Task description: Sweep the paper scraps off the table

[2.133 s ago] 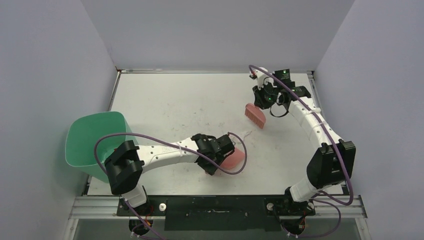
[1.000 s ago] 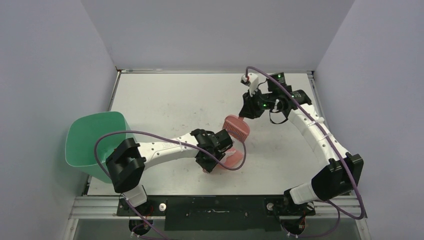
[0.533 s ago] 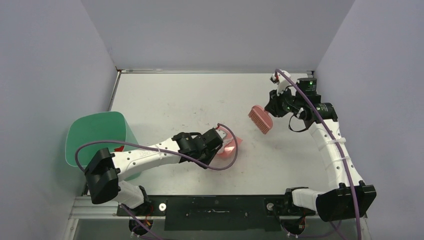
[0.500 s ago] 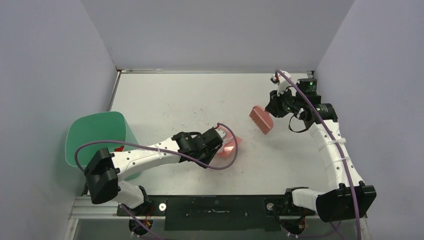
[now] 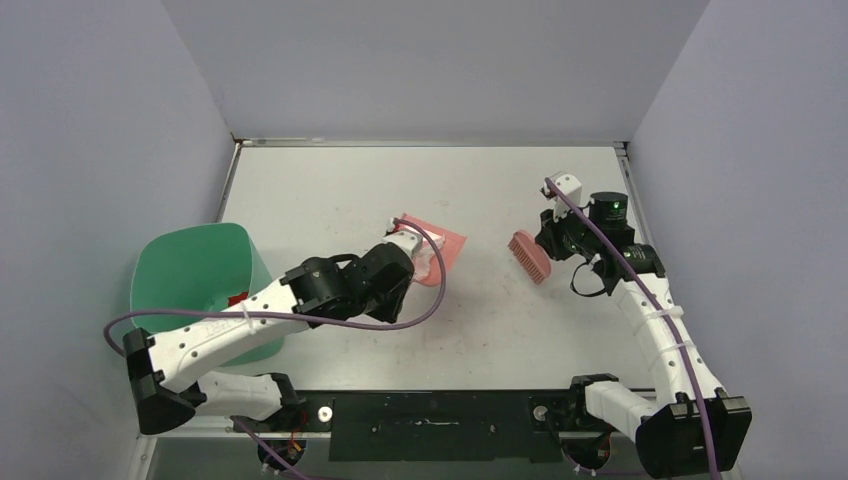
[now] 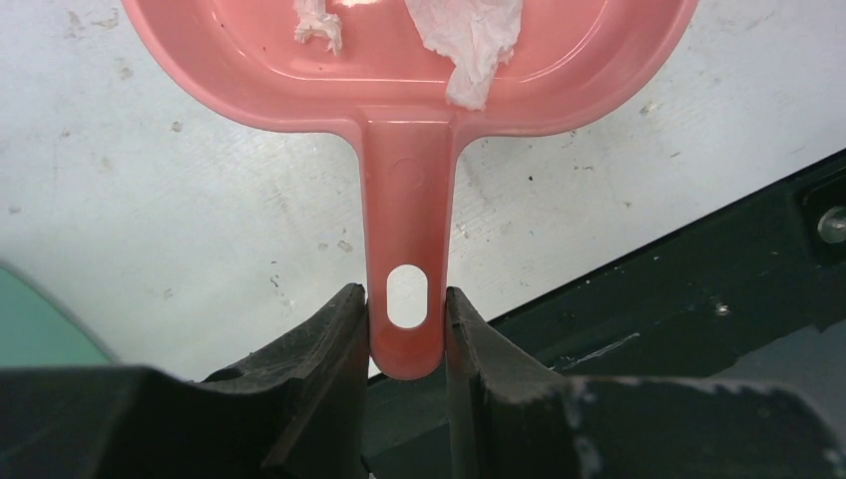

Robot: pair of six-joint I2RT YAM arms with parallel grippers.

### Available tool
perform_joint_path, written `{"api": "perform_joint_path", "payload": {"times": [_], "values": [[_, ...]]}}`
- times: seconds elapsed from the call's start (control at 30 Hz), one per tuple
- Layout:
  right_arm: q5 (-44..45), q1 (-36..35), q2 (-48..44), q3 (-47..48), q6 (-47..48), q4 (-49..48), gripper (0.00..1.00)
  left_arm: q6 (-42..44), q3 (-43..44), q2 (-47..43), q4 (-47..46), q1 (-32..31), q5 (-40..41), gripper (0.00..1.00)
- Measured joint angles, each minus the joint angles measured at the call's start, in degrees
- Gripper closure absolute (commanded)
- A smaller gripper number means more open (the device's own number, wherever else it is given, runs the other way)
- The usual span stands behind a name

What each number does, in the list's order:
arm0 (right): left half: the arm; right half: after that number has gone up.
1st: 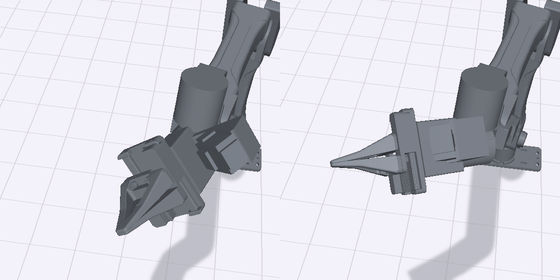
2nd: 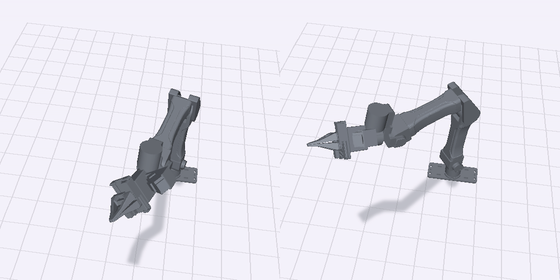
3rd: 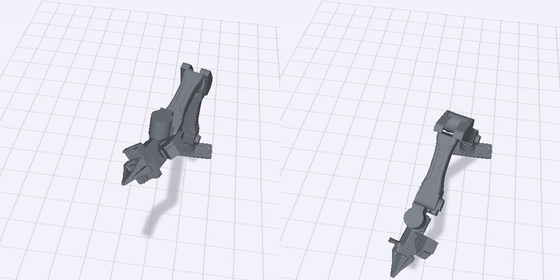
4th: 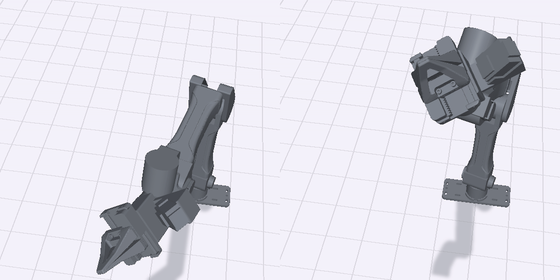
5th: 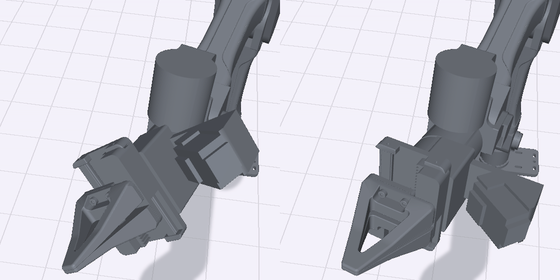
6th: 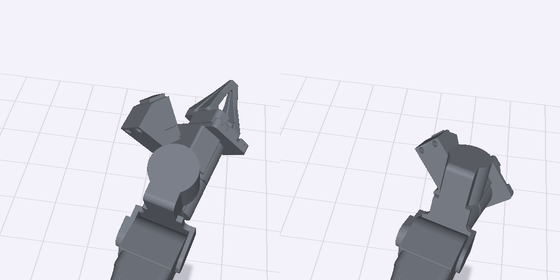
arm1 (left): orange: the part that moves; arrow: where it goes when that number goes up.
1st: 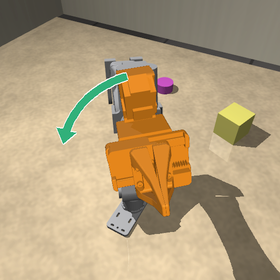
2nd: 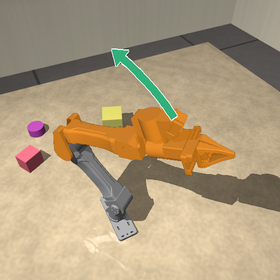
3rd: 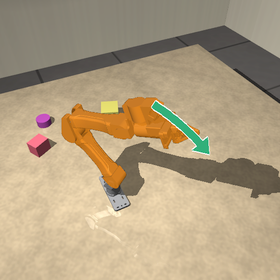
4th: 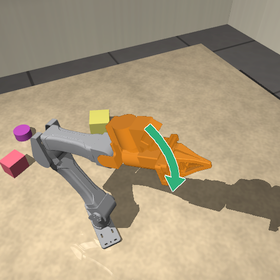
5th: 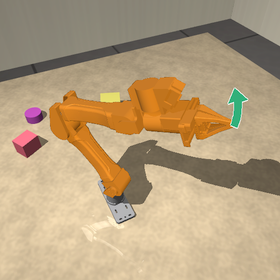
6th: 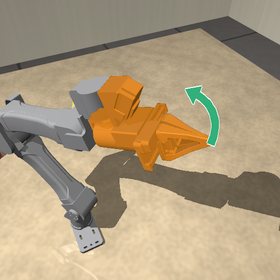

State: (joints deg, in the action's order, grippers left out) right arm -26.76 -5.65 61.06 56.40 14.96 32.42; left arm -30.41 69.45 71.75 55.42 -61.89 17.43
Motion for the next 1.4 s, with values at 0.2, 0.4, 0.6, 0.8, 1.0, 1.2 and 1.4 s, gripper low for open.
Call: {"api": "perform_joint_path", "payload": {"times": [0.2,0.4,0.6,0.8,1.0,1.2,1.4], "values": [[-0.1,0.0,0.9,-5.8,-1.1,-6.6,0.95,-4.5,3.3,-6.9,6.0,0.1,2.9,1.0],[-1.3,0.0,1.1,-8.4,-2.9,-12.4,0.95,-10.7,6.5,-13.8,11.5,0.2,8.2,1.0],[-2.8,0.0,1.1,-10.1,-3.7,-16.0,0.95,-17.8,7.8,-22.2,16.1,0.2,12.4,1.0],[-3.9,0.0,1.1,-10.9,-3.7,-16.1,0.95,-24.4,7.7,-30.6,19.3,0.3,15.8,1.0],[-4.3,0.0,1.0,-11.6,-3.5,-16.2,0.95,-29.6,7.7,-38.4,20.5,0.5,19.9,1.0],[-4.7,0.0,0.9,-12.1,-3.5,-16.2,0.95,-35.6,6.6,-45.2,21.0,0.5,23.5,1.0],[-4.8,0.0,0.5,-12.2,-3.5,-16.1,0.95,-44.0,-0.3,-55.8,16.1,0.4,24.3,1.0]]}}
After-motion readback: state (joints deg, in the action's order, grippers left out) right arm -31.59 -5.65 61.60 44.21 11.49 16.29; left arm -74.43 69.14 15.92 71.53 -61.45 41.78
